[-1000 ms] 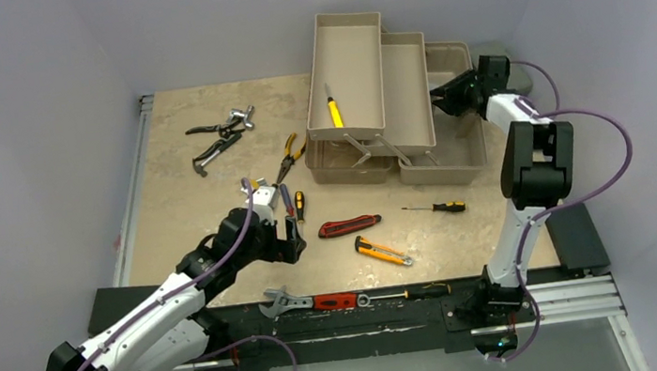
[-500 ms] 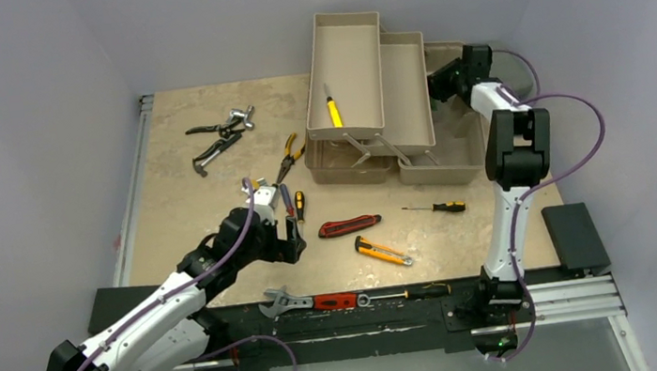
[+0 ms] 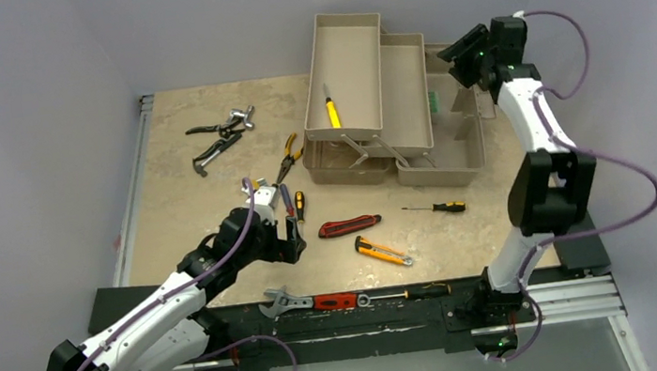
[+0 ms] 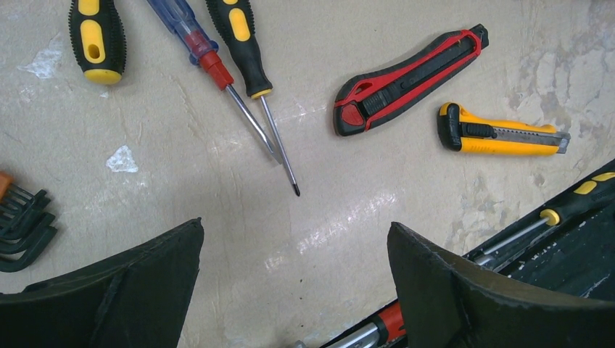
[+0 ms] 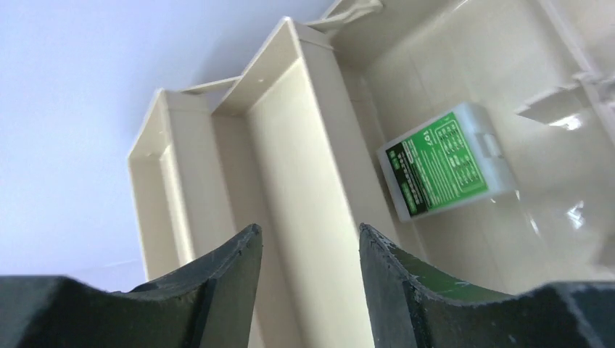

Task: Pack the tool kit

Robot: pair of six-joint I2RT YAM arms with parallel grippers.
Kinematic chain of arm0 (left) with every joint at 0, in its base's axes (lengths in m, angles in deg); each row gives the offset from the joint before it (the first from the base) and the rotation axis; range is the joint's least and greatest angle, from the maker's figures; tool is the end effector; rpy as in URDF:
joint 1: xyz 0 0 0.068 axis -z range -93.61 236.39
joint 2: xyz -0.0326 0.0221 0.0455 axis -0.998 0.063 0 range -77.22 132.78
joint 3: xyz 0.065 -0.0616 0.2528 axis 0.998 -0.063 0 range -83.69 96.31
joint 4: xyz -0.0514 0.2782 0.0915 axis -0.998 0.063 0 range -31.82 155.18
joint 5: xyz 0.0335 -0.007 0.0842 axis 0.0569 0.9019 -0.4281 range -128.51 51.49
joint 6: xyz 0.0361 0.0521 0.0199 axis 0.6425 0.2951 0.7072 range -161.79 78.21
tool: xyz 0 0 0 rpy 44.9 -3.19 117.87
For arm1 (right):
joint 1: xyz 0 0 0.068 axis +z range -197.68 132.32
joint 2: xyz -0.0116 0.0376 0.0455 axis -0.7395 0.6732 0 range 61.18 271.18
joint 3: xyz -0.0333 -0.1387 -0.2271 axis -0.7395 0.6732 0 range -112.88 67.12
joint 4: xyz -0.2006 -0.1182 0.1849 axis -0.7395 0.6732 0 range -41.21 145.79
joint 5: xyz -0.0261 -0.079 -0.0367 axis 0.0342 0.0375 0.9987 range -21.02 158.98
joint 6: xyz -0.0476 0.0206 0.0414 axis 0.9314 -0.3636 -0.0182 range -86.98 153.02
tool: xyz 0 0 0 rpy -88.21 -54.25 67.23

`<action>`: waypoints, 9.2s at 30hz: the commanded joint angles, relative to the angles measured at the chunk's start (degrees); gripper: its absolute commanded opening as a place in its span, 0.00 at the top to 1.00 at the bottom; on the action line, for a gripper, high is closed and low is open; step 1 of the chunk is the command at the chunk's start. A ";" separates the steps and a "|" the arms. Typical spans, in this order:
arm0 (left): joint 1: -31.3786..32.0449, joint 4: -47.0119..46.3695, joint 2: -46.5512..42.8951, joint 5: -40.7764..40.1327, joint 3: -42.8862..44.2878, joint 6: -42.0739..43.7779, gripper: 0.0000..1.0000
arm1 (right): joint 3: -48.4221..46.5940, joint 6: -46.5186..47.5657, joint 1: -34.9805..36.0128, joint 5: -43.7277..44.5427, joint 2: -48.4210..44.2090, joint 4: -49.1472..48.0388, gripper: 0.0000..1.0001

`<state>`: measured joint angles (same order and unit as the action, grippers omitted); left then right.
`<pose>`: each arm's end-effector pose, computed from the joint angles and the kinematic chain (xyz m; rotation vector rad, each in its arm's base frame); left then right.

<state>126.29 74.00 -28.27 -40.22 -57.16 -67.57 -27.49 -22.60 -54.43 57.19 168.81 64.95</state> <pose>0.1803 -0.1485 0.1781 0.2665 2.2884 -0.5772 0.4951 -0.0477 0.2940 1.0010 1.9056 0.7237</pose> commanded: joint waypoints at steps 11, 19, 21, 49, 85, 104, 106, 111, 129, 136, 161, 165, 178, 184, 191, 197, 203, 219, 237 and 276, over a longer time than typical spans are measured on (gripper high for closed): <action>0.33 -2.19 -0.44 0.28 0.82 1.17 0.07 | 41.14 22.56 0.33 14.16 -52.91 15.45 0.25; 0.35 -2.15 -0.75 0.49 0.64 1.08 0.07 | 59.29 2.08 0.33 22.19 -75.46 26.54 0.21; 0.35 -2.19 -0.69 0.49 0.71 1.03 0.07 | 62.56 -1.35 0.33 20.33 -78.23 26.77 0.22; 0.36 -1.09 -1.59 1.45 1.25 1.00 0.07 | 61.36 -27.17 0.35 18.12 -41.31 11.71 0.34; 1.45 -3.16 3.91 1.36 2.53 1.97 0.09 | 16.75 30.11 0.92 -15.81 -36.87 14.05 1.00; 7.37 1.52 22.26 0.35 15.56 5.22 0.11 | -18.74 33.93 10.68 -9.44 0.52 22.34 0.60; 7.39 1.14 22.42 0.36 15.77 4.77 0.11 | -19.54 34.06 10.87 -8.83 0.93 22.87 0.36; 6.86 6.26 21.29 -6.35 17.75 -1.74 0.10 | -9.88 34.05 10.92 -8.49 -7.98 17.95 0.21; -5.79 11.12 33.73 -6.04 26.56 -9.20 0.33 | 17.13 34.29 10.89 -12.55 -35.26 9.84 0.22; -6.64 11.89 40.85 -8.28 31.88 -11.08 0.42 | 18.97 34.77 10.93 -12.84 -37.37 10.29 0.23; -14.34 16.91 59.59 -7.44 44.68 -19.36 0.61 | 36.71 32.27 10.94 -11.34 -62.63 6.25 0.24; -14.77 19.51 62.53 -6.83 47.08 -19.45 0.70 | 45.02 30.48 10.95 -7.48 -71.62 4.51 0.22; -15.31 19.44 42.14 -7.61 35.72 -17.38 1.00 | 51.11 33.06 10.88 -0.67 -82.31 10.74 0.21; -15.03 20.05 29.85 -0.72 33.32 -12.54 1.00 | 56.39 32.16 10.90 -3.15 -83.86 8.67 0.19; -14.87 19.04 20.05 4.99 38.64 -8.95 1.00 | 65.11 27.56 10.96 -2.56 -86.24 5.24 0.01; -14.92 17.71 22.72 9.64 52.74 -6.74 1.00 | 68.46 24.84 10.94 -1.70 -85.92 3.43 0.01; -14.98 15.82 34.00 12.96 70.98 -7.06 1.00 | 69.16 24.93 10.90 -2.29 -85.97 2.63 0.01; -15.04 6.37 70.98 20.83 108.43 -15.73 1.00 | 67.24 25.81 10.93 -0.78 -87.21 4.90 0.01; -14.98 12.42 60.21 20.65 102.71 -11.05 0.18 | 65.12 29.74 11.05 -14.56 -75.98 -0.67 0.08; -14.99 1.49 -13.36 5.22 0.10 -4.54 0.00 | 53.27 32.11 63.08 25.57 -27.93 2.31 0.11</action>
<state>111.49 82.76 -37.15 -37.75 -52.31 -75.20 27.14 12.44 8.54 76.53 140.44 68.58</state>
